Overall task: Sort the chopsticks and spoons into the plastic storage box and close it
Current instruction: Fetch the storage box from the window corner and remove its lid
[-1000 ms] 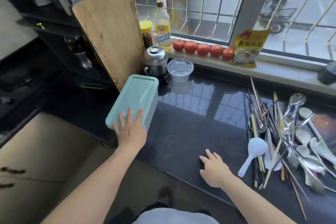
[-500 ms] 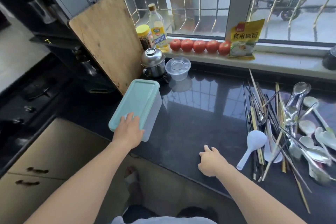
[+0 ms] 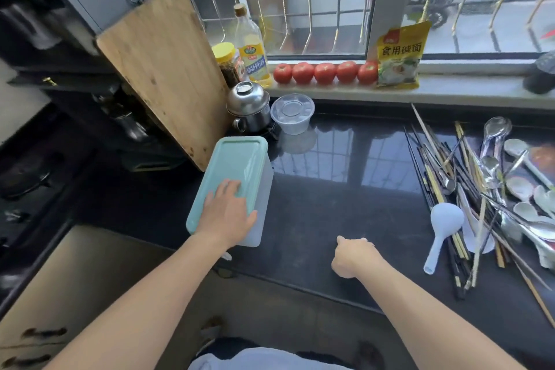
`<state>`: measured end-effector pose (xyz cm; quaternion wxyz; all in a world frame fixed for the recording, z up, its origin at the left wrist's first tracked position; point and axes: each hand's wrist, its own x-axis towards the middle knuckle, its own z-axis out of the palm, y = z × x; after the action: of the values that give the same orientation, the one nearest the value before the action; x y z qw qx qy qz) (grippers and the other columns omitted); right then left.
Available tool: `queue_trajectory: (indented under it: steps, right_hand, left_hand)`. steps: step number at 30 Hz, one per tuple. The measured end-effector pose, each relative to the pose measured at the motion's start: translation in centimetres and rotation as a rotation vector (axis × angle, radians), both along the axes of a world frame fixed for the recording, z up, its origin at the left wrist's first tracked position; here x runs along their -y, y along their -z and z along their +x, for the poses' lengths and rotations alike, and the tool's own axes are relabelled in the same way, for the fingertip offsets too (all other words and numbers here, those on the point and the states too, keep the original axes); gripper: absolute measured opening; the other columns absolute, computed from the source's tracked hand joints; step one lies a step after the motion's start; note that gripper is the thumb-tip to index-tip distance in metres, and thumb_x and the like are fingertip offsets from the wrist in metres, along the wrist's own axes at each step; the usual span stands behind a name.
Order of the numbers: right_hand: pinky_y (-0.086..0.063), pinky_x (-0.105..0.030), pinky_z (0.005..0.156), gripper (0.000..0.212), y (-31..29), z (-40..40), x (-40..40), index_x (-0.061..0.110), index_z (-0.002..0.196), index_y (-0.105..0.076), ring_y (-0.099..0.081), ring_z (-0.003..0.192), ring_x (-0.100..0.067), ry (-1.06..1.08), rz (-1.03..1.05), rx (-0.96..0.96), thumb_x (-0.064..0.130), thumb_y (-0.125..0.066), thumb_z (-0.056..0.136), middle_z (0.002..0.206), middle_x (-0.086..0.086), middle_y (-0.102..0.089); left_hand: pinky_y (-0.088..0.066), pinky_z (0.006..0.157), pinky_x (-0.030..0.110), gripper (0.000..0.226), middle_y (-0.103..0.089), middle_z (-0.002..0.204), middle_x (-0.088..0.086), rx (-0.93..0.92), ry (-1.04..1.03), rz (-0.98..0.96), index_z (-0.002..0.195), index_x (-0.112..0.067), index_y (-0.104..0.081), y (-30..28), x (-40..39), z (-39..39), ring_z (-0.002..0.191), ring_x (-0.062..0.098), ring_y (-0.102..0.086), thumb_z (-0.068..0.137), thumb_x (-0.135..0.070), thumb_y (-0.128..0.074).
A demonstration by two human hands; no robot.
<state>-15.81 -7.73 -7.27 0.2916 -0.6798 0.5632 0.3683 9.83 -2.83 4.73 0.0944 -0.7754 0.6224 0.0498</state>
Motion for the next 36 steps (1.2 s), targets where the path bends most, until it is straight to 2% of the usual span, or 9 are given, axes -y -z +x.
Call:
queue_trajectory:
  steps: [2,3,7,11,14,21,28,33,36]
  right_hand:
    - [-0.032,-0.049,0.106,0.082,0.4,3.1,-0.4,0.018,0.161,0.001,-0.024,0.136,-0.048,0.074,-0.010,-0.103,0.036,-0.040,0.092,0.151,-0.019,-0.034]
    - [-0.031,-0.048,0.105,0.084,0.3,4.5,-0.6,0.017,0.161,0.001,-0.021,0.136,-0.047,0.136,-0.031,-0.137,0.042,-0.044,0.094,0.153,-0.021,-0.029]
    - [-0.038,-0.045,0.103,0.073,-0.4,7.2,-1.2,0.007,0.155,-0.025,-0.023,0.135,-0.044,0.323,-0.166,-0.110,0.047,-0.047,0.098,0.154,-0.016,-0.024]
    - [-0.036,-0.048,0.111,0.080,0.2,6.9,-3.4,0.012,0.160,-0.006,-0.011,0.148,-0.041,0.479,-0.231,-0.037,0.048,-0.046,0.100,0.162,-0.022,0.000]
    - [-0.033,-0.050,0.115,0.076,0.2,6.0,-4.1,0.017,0.161,-0.002,-0.008,0.151,-0.038,0.490,-0.240,-0.021,0.044,-0.042,0.102,0.166,-0.017,0.007]
    - [-0.040,-0.047,0.109,0.073,1.9,4.7,-4.5,0.017,0.159,-0.011,-0.022,0.143,-0.037,0.336,-0.310,0.003,0.038,-0.041,0.096,0.162,-0.020,-0.009]
    - [-0.035,-0.048,0.114,0.074,0.9,2.4,-6.9,0.025,0.161,-0.009,0.001,0.153,-0.030,0.270,-0.254,0.158,0.037,-0.042,0.097,0.167,-0.006,0.009]
    - [-0.037,-0.045,0.113,0.073,0.8,2.5,-6.9,0.025,0.161,-0.009,0.004,0.154,-0.029,0.259,-0.284,0.186,0.035,-0.043,0.097,0.167,-0.005,0.010]
    - [-0.038,-0.045,0.111,0.072,0.8,2.7,-6.8,0.025,0.161,-0.010,0.002,0.153,-0.030,0.258,-0.283,0.178,0.035,-0.043,0.097,0.167,-0.005,0.008]
  left_hand:
    - [-0.029,0.114,0.043,0.047,-0.038,0.155,0.006,-0.007,0.089,-0.046,0.098,-0.011,-0.076,0.2,0.1,1.4,0.142,0.025,-0.033,0.097,-0.051,-0.051]
    - [-0.028,0.114,0.043,0.048,-0.039,0.155,0.006,-0.011,0.125,-0.061,0.096,-0.011,-0.077,0.3,0.2,2.0,0.142,0.025,-0.033,0.096,-0.051,-0.051]
    - [-0.030,0.112,0.045,0.048,-0.037,0.155,0.008,-0.039,0.227,-0.062,0.104,-0.013,-0.076,0.6,0.9,3.5,0.139,0.028,-0.034,0.098,-0.051,-0.047]
    - [-0.036,0.107,0.049,0.046,-0.037,0.150,0.009,-0.056,0.285,-0.031,0.107,-0.012,-0.073,0.8,0.9,4.4,0.132,0.031,-0.036,0.099,-0.048,-0.047]
    - [-0.041,0.099,0.050,0.040,-0.040,0.142,0.009,-0.043,0.297,-0.039,0.103,-0.012,-0.072,0.7,1.4,4.3,0.122,0.033,-0.040,0.097,-0.044,-0.049]
    - [-0.039,0.079,0.042,0.034,-0.047,0.126,0.004,-0.002,0.222,-0.139,0.090,-0.013,-0.069,0.9,1.0,3.4,0.115,0.029,-0.044,0.096,-0.041,-0.051]
    - [-0.044,0.090,0.046,0.042,-0.043,0.140,0.005,-0.023,0.088,-0.084,0.102,-0.010,-0.070,1.1,-1.1,1.1,0.122,0.028,-0.042,0.099,-0.046,-0.049]
    - [-0.045,0.091,0.047,0.041,-0.041,0.141,0.007,-0.033,0.062,-0.051,0.105,-0.009,-0.069,0.1,-0.6,0.2,0.122,0.030,-0.041,0.101,-0.043,-0.047]
    - [-0.045,0.087,0.046,0.039,-0.042,0.138,0.006,-0.040,0.063,-0.058,0.097,-0.011,-0.068,0.4,-0.1,-0.2,0.120,0.030,-0.041,0.100,-0.045,-0.050]
